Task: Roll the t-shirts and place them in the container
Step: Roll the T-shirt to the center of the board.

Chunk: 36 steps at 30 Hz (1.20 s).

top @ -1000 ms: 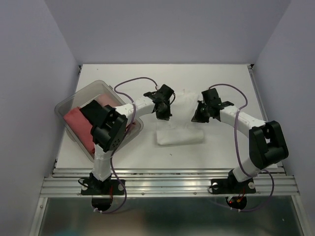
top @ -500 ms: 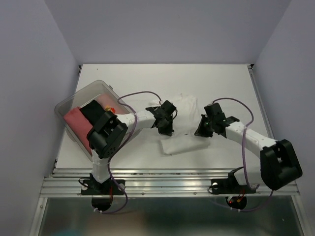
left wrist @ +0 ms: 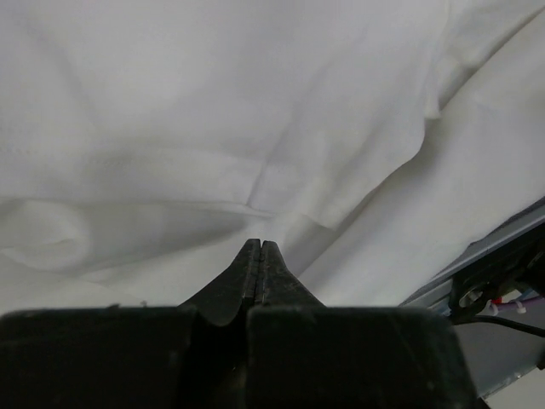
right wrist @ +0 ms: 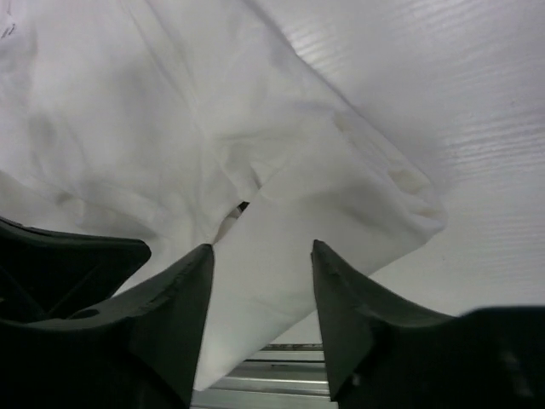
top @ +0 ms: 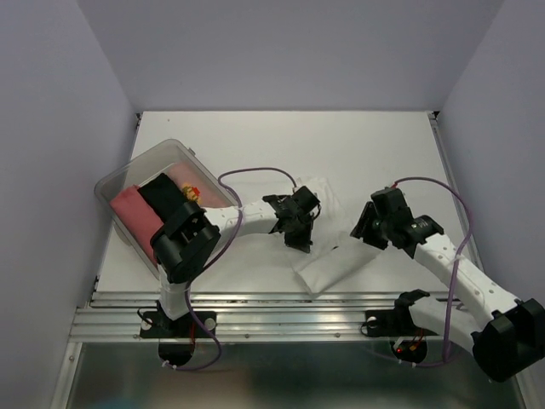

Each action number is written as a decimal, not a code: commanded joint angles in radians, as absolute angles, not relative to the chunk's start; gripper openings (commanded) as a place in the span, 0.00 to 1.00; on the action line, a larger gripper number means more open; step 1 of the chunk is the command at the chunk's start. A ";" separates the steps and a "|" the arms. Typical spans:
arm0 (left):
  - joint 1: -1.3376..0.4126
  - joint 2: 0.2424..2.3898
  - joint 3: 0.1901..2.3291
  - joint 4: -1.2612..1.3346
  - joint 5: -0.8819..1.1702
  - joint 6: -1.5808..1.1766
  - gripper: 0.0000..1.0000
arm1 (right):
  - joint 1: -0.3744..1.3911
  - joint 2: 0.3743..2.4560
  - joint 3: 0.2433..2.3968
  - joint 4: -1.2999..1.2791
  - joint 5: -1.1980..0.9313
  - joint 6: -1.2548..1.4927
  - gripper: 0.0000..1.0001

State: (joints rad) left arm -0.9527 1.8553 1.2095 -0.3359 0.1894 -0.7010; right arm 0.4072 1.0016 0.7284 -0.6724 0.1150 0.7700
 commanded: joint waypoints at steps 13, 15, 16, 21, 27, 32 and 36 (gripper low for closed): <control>-0.799 1.891 1.269 -0.327 0.106 -0.653 0.00 | 0.413 0.908 0.578 -0.689 0.089 0.937 0.57; -0.785 1.930 1.270 -0.318 0.109 -0.647 0.00 | 0.413 0.940 0.557 -0.675 0.106 0.942 0.52; -0.773 1.943 1.278 -0.318 0.112 -0.640 0.00 | 0.413 0.954 0.545 -0.672 0.132 0.943 0.51; -0.752 2.013 1.296 -0.316 0.115 -0.624 0.00 | 0.413 0.993 0.545 -0.713 0.193 0.988 0.40; -0.729 2.034 1.312 -0.311 0.130 -0.618 0.00 | 0.413 0.925 0.652 -0.690 0.109 0.905 0.62; -0.713 2.043 1.330 -0.310 0.149 -0.618 0.00 | 0.431 0.951 0.709 -0.638 -0.030 0.876 0.56; -0.710 2.043 1.335 -0.305 0.150 -0.615 0.00 | 0.469 1.000 0.703 -0.572 -0.089 0.864 0.42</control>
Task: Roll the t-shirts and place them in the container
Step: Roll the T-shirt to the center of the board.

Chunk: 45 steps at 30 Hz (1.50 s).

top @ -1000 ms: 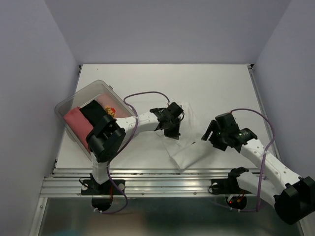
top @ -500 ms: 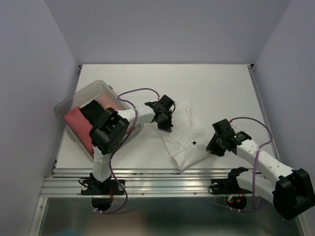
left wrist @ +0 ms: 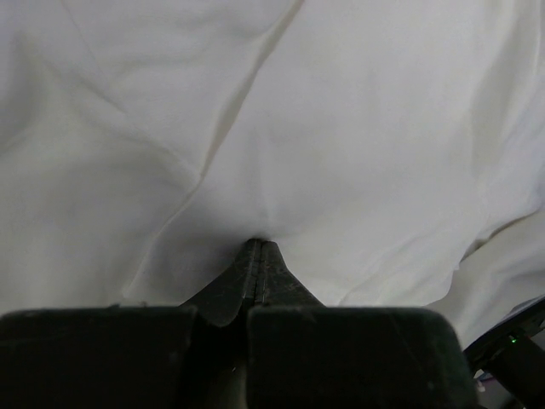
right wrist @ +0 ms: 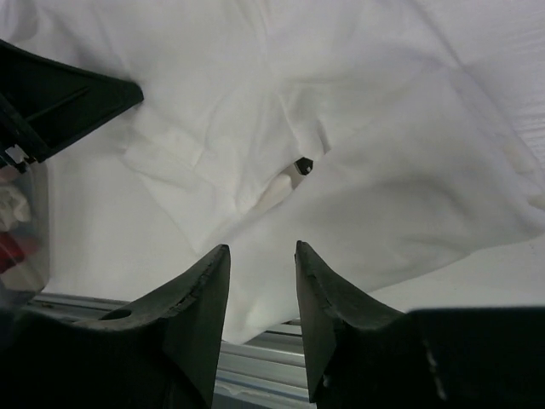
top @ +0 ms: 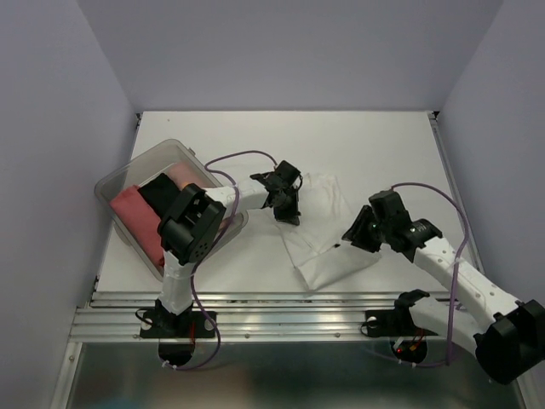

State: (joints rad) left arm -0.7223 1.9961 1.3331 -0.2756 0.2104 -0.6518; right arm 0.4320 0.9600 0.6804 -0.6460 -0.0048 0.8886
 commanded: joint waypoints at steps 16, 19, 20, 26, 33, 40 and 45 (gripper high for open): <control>-0.664 2.111 1.364 -0.305 0.164 -0.591 0.00 | 0.511 1.202 0.518 -0.466 0.167 0.953 0.42; -0.649 2.123 1.391 -0.305 0.176 -0.586 0.00 | 0.511 1.247 0.551 -0.460 0.245 0.921 0.43; -0.643 2.128 1.402 -0.305 0.178 -0.584 0.00 | 0.511 1.285 0.563 -0.451 0.267 0.913 0.44; -0.618 2.112 1.523 -0.373 0.146 -0.528 0.00 | 0.502 1.397 0.710 -0.448 0.374 0.801 0.44; -0.644 1.938 1.652 -0.486 -0.086 -0.428 0.06 | 0.502 1.257 0.836 -0.448 0.287 0.750 0.55; -0.809 1.842 1.732 -0.586 -0.385 -0.405 0.28 | 0.205 1.092 0.779 -0.453 0.244 0.684 0.77; -0.958 1.902 1.793 -0.664 -0.488 -0.382 0.29 | -0.088 1.121 0.781 -0.500 0.033 0.641 0.85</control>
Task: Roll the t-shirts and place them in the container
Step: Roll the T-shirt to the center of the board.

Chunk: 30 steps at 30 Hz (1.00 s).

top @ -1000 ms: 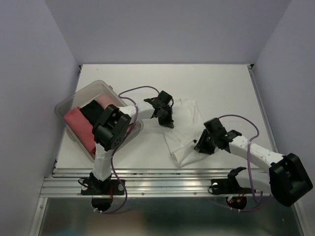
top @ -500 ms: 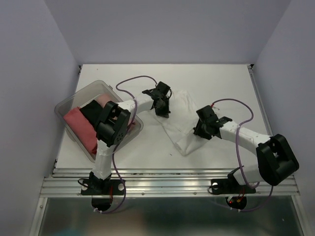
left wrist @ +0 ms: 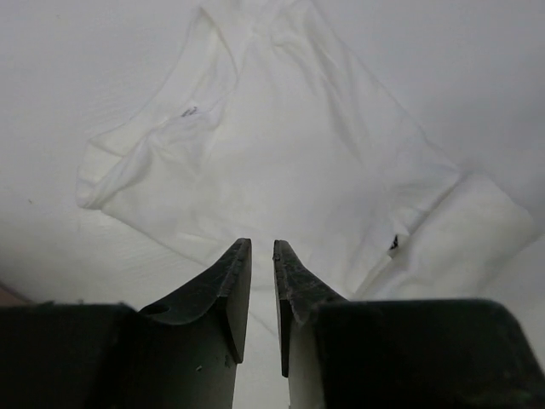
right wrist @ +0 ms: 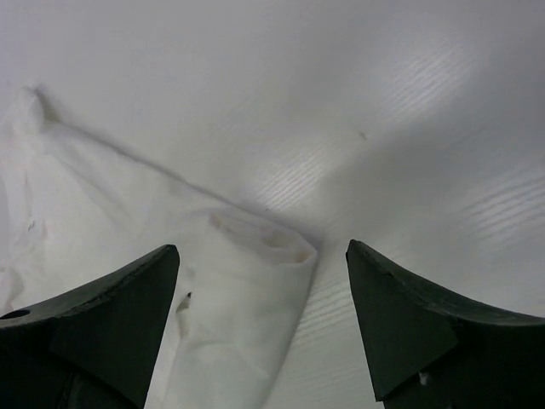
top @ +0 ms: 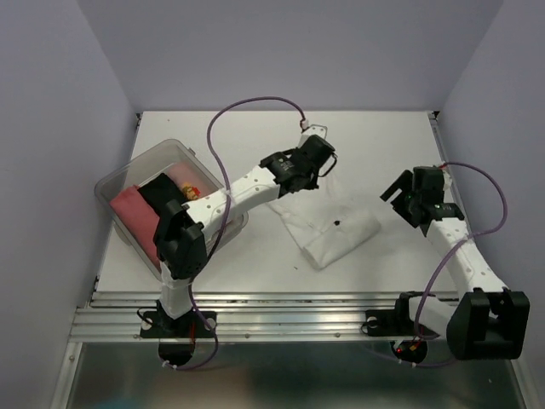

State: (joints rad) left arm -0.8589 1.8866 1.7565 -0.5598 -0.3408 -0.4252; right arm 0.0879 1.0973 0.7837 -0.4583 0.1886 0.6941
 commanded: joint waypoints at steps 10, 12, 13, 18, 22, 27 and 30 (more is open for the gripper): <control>-1.218 1.963 1.747 -0.627 -0.436 -0.324 0.66 | -0.359 1.141 0.753 -0.505 -0.190 0.706 0.90; -1.245 2.002 1.769 -0.638 -0.443 -0.311 0.70 | -0.368 1.138 0.741 -0.502 -0.192 0.703 0.91; -1.271 2.012 1.782 -0.640 -0.451 -0.307 0.71 | -0.368 1.140 0.730 -0.497 -0.195 0.703 0.91; -1.324 2.082 1.813 -0.618 -0.479 -0.270 0.77 | -0.368 1.138 0.723 -0.494 -0.190 0.699 0.91; -1.339 2.134 1.825 -0.615 -0.514 -0.238 0.81 | -0.368 1.132 0.732 -0.486 -0.216 0.690 0.92; -1.350 2.158 1.816 -0.563 -0.564 -0.193 0.81 | -0.368 1.134 0.733 -0.476 -0.238 0.692 0.92; -1.350 2.195 1.835 -0.571 -0.604 -0.176 0.82 | -0.368 1.129 0.724 -0.472 -0.244 0.695 0.92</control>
